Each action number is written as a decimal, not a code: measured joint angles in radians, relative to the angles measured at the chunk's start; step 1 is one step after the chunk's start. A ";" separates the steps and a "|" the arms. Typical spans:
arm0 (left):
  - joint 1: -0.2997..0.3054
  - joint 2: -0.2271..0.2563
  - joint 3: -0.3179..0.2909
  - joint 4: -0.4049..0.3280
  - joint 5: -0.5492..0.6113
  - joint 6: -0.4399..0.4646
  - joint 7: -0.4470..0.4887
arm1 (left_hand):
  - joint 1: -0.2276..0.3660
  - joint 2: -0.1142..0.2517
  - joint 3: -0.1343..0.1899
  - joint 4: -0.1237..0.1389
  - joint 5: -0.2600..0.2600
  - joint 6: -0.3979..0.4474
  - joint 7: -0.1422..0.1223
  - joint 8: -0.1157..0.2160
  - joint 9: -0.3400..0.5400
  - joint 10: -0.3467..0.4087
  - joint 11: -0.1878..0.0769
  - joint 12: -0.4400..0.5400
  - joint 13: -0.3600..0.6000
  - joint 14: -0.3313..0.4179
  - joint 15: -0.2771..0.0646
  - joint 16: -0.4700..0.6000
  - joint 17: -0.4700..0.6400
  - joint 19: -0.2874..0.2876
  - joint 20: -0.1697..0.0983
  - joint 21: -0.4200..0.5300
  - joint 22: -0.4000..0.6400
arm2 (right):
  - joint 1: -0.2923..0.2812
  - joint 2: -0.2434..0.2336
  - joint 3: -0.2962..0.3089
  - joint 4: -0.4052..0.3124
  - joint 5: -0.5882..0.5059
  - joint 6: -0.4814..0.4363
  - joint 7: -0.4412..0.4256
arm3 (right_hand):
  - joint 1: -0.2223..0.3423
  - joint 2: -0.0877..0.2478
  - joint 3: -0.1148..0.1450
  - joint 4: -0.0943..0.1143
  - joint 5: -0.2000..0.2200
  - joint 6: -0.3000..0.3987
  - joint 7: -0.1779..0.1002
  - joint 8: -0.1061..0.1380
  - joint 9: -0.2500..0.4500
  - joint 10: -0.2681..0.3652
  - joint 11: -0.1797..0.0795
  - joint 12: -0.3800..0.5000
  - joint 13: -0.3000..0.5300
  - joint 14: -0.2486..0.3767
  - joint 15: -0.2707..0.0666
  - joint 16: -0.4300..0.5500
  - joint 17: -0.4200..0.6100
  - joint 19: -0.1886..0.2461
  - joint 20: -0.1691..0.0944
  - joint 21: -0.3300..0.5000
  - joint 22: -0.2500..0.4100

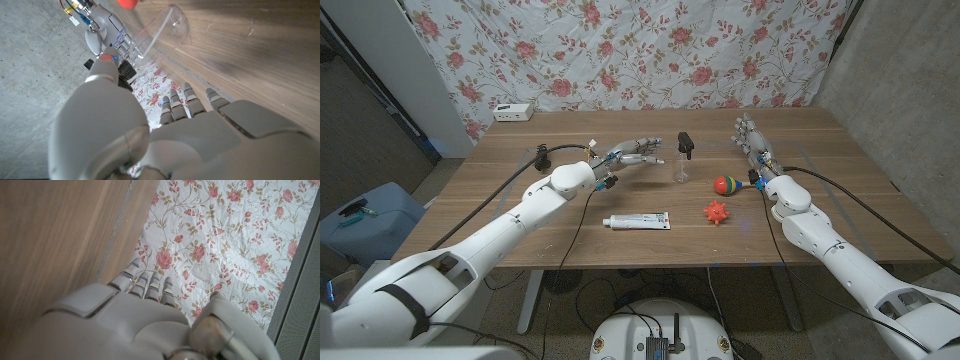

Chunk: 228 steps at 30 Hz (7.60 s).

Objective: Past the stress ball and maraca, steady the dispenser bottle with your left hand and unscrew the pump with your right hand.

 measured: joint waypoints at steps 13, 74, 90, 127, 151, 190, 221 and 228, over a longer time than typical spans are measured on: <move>-0.043 -0.050 0.028 0.081 0.024 -0.028 -0.012 | 0.009 0.001 -0.018 0.002 0.007 0.010 0.004 0.000 0.003 0.011 0.000 0.000 0.000 0.010 -0.002 0.000 0.000 0.005 -0.005 0.000 0.000 | -0.002 0.001 0.004 0.011 0.004 0.014 0.008 | 0.000 0.000 0.000 0.000 0.000 0.000 0.000 0.000 0.000 0.000 0.000 0.000 0.000 0.000 0.000 0.000 0.000 0.000 0.000 0.000 0.000; -0.227 -0.295 0.118 0.567 0.059 -0.221 -0.076 | 0.118 0.052 -0.101 0.013 0.007 0.201 -0.040 0.019 0.007 0.188 -0.041 0.023 0.007 0.161 -0.006 0.007 0.000 0.071 -0.096 0.004 0.000 | 0.001 0.010 0.018 0.063 0.021 0.061 0.031 | -0.004 0.004 0.000 0.000 0.000 0.005 0.005 0.000 0.000 0.000 0.000 0.000 0.000 0.000 0.000 0.000 0.000 0.000 0.000 0.000 0.000; -0.293 -0.384 0.126 0.769 0.042 -0.295 -0.115 | 0.199 0.102 -0.098 0.015 -0.044 0.322 -0.024 0.034 0.017 0.297 -0.059 0.058 0.040 0.273 -0.011 0.020 0.007 0.122 -0.103 0.011 0.000 | -0.008 0.010 0.023 0.059 0.023 0.065 0.018 | -0.007 0.001 -0.004 -0.004 0.007 0.005 0.005 0.000 0.000 0.000 0.000 0.000 0.000 0.000 0.000 0.000 0.000 0.000 0.000 0.000 0.000; -0.270 -0.433 0.084 0.844 -0.029 -0.381 -0.079 | 0.258 0.166 -0.085 0.013 -0.183 0.529 0.011 0.152 0.058 0.445 -0.041 0.189 0.181 0.472 -0.007 0.148 0.131 0.281 -0.108 0.014 -0.005 | -0.040 -0.023 0.017 -0.029 -0.006 0.011 -0.018 | -0.011 0.005 -0.004 -0.004 0.007 0.011 0.000 0.000 0.000 0.000 0.000 0.000 0.000 0.000 0.000 0.000 0.000 0.000 0.000 0.000 0.000; -0.222 -0.339 0.093 0.629 0.033 -0.319 0.003 | 0.262 0.162 -0.090 0.009 -0.189 0.532 0.008 0.171 0.063 0.453 -0.028 0.218 0.216 0.482 -0.007 0.159 0.157 0.291 -0.109 0.010 -0.005 | -0.035 -0.056 -0.006 -0.119 -0.059 -0.061 -0.049 | -0.011 0.005 -0.004 -0.004 0.007 0.020 -0.002 0.000 0.000 0.004 0.004 0.000 0.000 0.000 0.000 0.000 0.000 0.000 0.000 0.000 0.000; -0.136 -0.189 0.078 0.317 0.104 -0.159 0.100 | 0.263 0.161 -0.086 0.007 -0.192 0.544 0.010 0.186 0.060 0.462 -0.027 0.234 0.231 0.506 -0.012 0.142 0.140 0.291 -0.108 0.007 -0.005 | -0.071 -0.251 -0.031 -0.557 -0.226 -0.419 -0.128 | 0.132 -0.047 0.030 -0.132 -0.027 0.059 0.023 0.012 0.005 0.000 0.029 0.000 0.000 0.002 0.020 -0.005 -0.014 -0.007 0.003 0.000 0.000; -0.085 -0.131 0.057 0.208 0.133 -0.094 0.159 | 0.263 0.161 -0.083 0.003 -0.191 0.544 0.009 0.193 0.055 0.462 -0.027 0.245 0.231 0.515 -0.016 0.127 0.136 0.291 -0.108 0.007 -0.005 | 0.030 -0.313 -0.121 -0.750 -0.366 -0.706 -0.056 | 0.266 -0.118 0.080 -0.282 -0.043 0.156 0.084 0.025 0.019 -0.007 0.115 0.000 0.005 0.028 0.140 -0.005 -0.012 -0.010 0.099 0.000 0.005; -0.092 -0.131 0.059 0.210 0.141 -0.087 0.161 | 0.263 0.161 -0.082 0.003 -0.186 0.544 0.009 0.198 0.055 0.465 -0.024 0.250 0.231 0.516 -0.016 0.124 0.136 0.293 -0.107 0.007 -0.005 | 0.059 -0.322 -0.151 -0.790 -0.408 -0.778 -0.044 | 0.283 -0.115 0.087 -0.289 -0.043 0.172 0.089 0.029 0.019 -0.017 0.124 0.000 0.010 0.022 0.156 -0.005 -0.012 -0.008 0.123 0.000 0.005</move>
